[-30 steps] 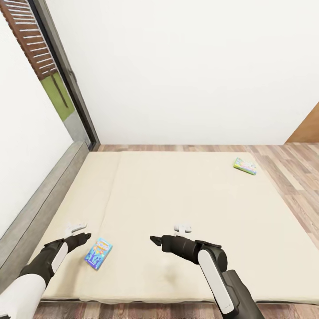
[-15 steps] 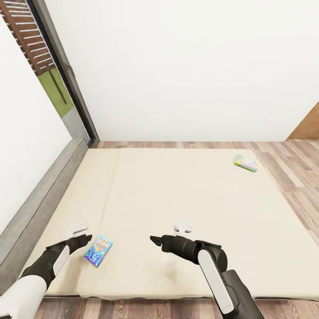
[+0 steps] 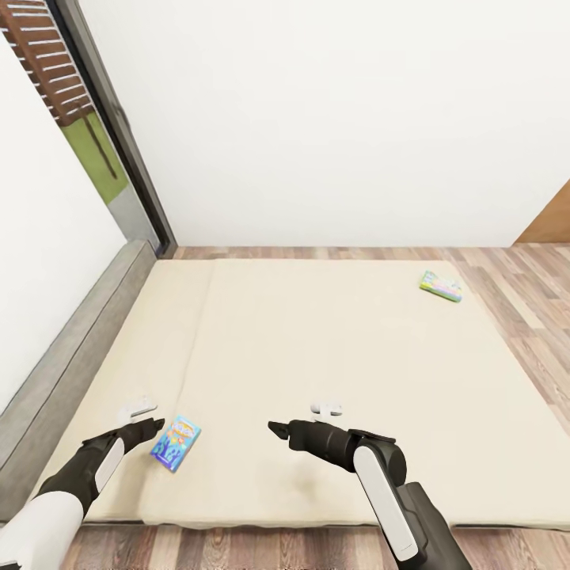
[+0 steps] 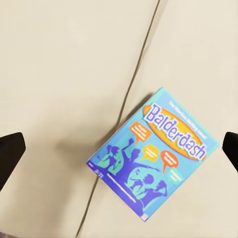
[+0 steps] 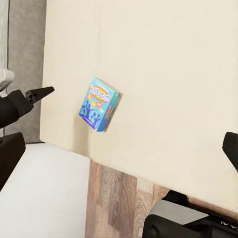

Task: Put all the toys in the child's room - the three board games (two on the bed and one on the table), the two jigsaw puzzles on the table, and the tennis ball on the table - inside the toy box on the table in the child's room.

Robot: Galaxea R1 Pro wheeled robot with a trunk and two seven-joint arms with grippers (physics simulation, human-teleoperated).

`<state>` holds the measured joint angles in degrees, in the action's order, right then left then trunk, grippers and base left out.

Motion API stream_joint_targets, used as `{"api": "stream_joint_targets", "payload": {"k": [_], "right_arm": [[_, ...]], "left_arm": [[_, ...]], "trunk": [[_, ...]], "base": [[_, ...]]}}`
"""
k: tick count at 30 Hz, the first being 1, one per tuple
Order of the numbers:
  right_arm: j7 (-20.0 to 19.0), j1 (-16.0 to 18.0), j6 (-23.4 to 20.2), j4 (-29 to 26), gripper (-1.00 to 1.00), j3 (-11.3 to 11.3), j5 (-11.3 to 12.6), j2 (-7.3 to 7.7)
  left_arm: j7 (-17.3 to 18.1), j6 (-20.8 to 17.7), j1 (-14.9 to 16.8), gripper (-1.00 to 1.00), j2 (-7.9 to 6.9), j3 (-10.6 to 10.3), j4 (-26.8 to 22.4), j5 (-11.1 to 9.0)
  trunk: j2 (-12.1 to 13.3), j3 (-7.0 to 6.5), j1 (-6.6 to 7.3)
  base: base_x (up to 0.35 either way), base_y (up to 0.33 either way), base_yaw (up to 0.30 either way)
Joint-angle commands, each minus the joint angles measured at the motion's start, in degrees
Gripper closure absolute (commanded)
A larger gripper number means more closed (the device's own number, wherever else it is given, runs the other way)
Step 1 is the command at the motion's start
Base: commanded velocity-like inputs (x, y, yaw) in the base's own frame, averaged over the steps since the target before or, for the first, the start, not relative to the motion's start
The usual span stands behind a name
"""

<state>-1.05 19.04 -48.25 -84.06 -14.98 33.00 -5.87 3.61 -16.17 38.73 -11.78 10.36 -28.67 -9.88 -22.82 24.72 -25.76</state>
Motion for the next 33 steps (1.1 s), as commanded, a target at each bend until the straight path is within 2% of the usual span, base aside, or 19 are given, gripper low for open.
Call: {"api": "stream_joint_targets", "payload": {"k": [1,33], "right_arm": [[-0.14,0.03,-0.27,-0.05,-1.0,0.04,-0.11,-0.02],[-0.18,0.03,-0.2,-0.05,-1.0,0.13,-0.13,0.07]], "left_arm": [[0.25,-0.4,0.01,-1.0,0.02,0.28,-0.11,-0.31],[0.34,-0.28,0.01,-1.0,0.35,0.19,-0.25,-0.24]], "trunk": [[-0.1,0.18,-0.03],[-0.1,3.2,-0.03]], "base": [[0.0,0.0,0.0],[0.0,0.0,0.0]]}}
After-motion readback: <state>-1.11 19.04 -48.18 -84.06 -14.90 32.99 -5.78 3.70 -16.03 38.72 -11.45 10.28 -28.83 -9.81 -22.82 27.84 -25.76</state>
